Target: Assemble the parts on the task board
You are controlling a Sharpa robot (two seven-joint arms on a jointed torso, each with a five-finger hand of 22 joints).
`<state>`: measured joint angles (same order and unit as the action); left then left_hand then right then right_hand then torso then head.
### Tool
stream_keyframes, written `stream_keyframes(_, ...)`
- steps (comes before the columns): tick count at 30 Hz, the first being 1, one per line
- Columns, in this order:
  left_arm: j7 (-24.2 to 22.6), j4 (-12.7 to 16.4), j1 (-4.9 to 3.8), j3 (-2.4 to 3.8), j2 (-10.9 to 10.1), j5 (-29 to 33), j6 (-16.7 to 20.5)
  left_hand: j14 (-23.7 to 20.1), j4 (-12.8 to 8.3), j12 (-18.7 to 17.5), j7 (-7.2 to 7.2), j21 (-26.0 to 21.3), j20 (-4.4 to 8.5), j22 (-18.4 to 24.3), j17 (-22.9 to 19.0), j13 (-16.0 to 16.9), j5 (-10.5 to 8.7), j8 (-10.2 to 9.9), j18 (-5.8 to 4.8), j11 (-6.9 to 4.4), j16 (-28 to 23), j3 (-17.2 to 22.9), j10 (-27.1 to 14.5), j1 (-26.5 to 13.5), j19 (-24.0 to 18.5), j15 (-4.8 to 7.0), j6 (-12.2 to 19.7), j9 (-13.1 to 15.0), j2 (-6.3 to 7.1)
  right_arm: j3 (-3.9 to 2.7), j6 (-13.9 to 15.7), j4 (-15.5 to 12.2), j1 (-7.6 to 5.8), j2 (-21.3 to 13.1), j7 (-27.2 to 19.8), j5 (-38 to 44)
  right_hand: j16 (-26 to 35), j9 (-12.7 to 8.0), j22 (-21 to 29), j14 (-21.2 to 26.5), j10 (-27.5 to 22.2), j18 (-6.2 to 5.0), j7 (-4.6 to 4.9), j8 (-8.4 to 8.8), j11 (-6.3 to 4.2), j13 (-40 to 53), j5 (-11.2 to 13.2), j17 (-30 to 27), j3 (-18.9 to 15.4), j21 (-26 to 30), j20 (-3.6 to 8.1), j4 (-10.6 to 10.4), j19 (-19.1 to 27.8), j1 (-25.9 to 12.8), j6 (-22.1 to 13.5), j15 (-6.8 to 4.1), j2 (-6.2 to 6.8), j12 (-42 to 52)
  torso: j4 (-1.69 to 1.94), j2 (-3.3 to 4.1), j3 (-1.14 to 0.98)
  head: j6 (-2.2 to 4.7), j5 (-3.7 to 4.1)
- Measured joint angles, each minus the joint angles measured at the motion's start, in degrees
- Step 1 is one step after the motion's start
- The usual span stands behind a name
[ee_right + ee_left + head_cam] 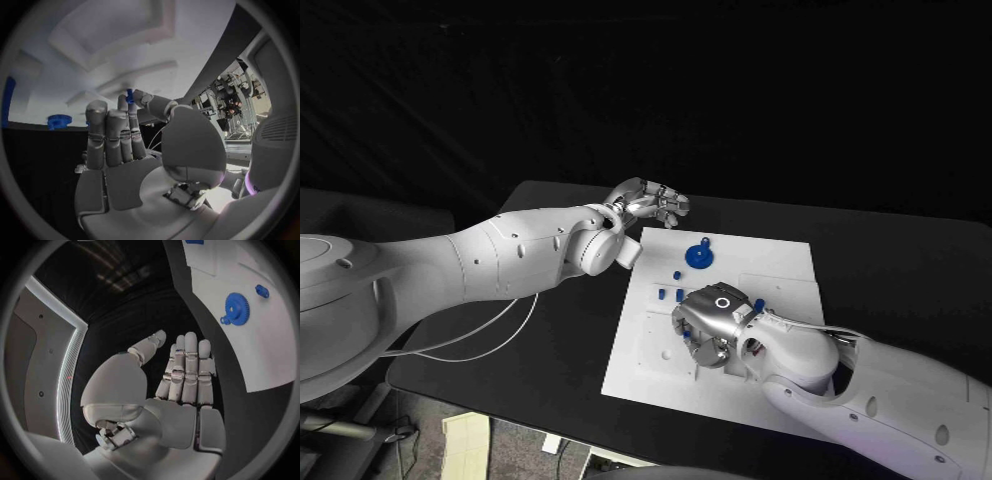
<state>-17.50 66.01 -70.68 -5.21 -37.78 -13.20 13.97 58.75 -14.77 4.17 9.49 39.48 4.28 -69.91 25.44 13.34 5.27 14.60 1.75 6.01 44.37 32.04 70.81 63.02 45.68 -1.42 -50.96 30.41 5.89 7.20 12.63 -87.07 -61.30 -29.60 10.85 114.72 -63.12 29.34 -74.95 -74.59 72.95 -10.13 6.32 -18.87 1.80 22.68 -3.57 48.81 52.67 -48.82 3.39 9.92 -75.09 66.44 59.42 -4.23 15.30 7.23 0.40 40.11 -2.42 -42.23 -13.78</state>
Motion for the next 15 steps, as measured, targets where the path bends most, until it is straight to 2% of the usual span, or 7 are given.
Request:
stream_keyframes(2,0.01,0.01,-0.01,0.0,-0.03,0.0,-0.02,0.0,0.0,0.0,0.0,0.0,0.0,-0.02,0.0,0.0,0.0,0.0,0.0,0.0,0.0,0.0,0.0,0.0,0.0,0.0,0.0,0.0,0.0,0.12,0.08,0.07,0.08,-0.19,-0.2,-0.57,0.0,-0.47,0.0,0.29,-1.2,0.0,0.61,0.85,1.2,-0.64,-0.21,-0.05,-2.77,-0.19,-0.07,0.41,0.28,-2.69,-1.43,0.67,0.82,-1.19,-0.01,-0.01,-0.01,0.0,0.02)
stream_keyframes(3,0.01,0.01,-0.01,0.0,-0.04,0.0,-0.02,0.0,0.0,0.0,0.0,0.0,0.0,-0.04,0.0,0.0,0.0,0.0,-0.01,0.0,0.0,0.0,0.0,0.0,0.0,0.0,0.0,0.0,0.0,0.12,0.11,0.06,0.09,-0.22,-0.23,-0.65,0.0,-0.53,0.0,0.3,-1.38,0.01,0.6,0.98,1.38,-0.69,-0.21,-0.04,-3.39,-0.19,-0.09,0.5,0.31,-3.23,-1.53,0.72,0.92,-1.37,-0.01,-0.01,-0.02,0.0,0.03)
stream_keyframes(4,0.02,0.01,-0.01,0.0,-0.05,0.0,-0.03,0.0,0.0,0.0,0.0,0.0,0.0,-0.05,0.0,0.0,0.0,0.0,-0.01,0.0,0.0,0.0,0.0,0.0,0.0,0.0,0.0,0.0,0.0,0.12,0.28,0.01,0.09,-0.29,-0.33,-0.93,0.01,-0.72,0.0,0.28,-2.01,0.02,0.63,1.37,1.98,-1.03,0.03,-0.05,-5.54,-0.19,-0.09,0.99,0.32,-4.82,-1.89,1.16,1.17,-1.94,-0.02,-0.01,-0.03,-0.01,0.05)
stream_keyframes(7,0.03,0.01,-0.02,0.0,-0.08,0.0,-0.04,0.0,0.0,0.0,0.0,-0.13,0.0,-0.05,0.06,0.0,0.0,0.0,-0.01,0.0,0.0,0.0,0.0,0.0,0.0,0.0,0.0,0.0,0.0,0.18,0.78,-0.16,0.14,-0.6,-0.46,-1.53,0.23,-1.19,0.0,0.7,-4.1,0.05,1.0,2.26,2.58,-1.68,0.46,-0.05,-8.92,-0.19,-0.01,2.13,0.82,-6.41,-4.11,1.93,1.71,-3.14,-0.02,-0.02,-0.05,-0.01,0.13)
stream_keyframes(10,0.03,0.16,-0.02,0.0,-0.16,0.01,-0.04,0.0,0.07,0.0,0.0,-0.23,0.0,-0.07,0.15,0.0,0.0,0.0,-0.02,0.0,0.0,-0.07,0.0,0.0,0.0,0.0,0.0,-0.05,0.0,0.24,1.6,-0.83,0.22,-1.42,-0.37,-1.92,0.24,-1.42,0.01,0.81,-6.35,0.84,1.22,2.67,3.22,-3.28,0.46,-0.12,-10.77,-0.12,-0.01,2.72,1.03,-7.29,-5.72,2.62,1.83,-4.0,-0.02,-0.01,-0.07,0.05,0.21)
stream_keyframes(15,0.03,0.39,-0.02,0.0,-0.29,0.01,-0.04,0.0,0.14,0.0,0.0,-0.22,0.0,-0.1,0.17,0.01,0.0,0.0,-0.02,0.0,0.0,-0.14,0.0,0.0,0.0,0.0,0.0,-0.06,0.0,0.12,3.2,-3.02,0.27,-4.07,0.31,-2.26,0.38,-1.43,0.01,0.89,-6.94,0.88,1.28,2.69,3.62,-3.51,0.46,-0.12,-11.72,0.13,-0.01,3.28,1.04,-7.46,-5.98,2.7,1.89,-3.75,-0.01,-0.01,-0.07,0.15,0.36)
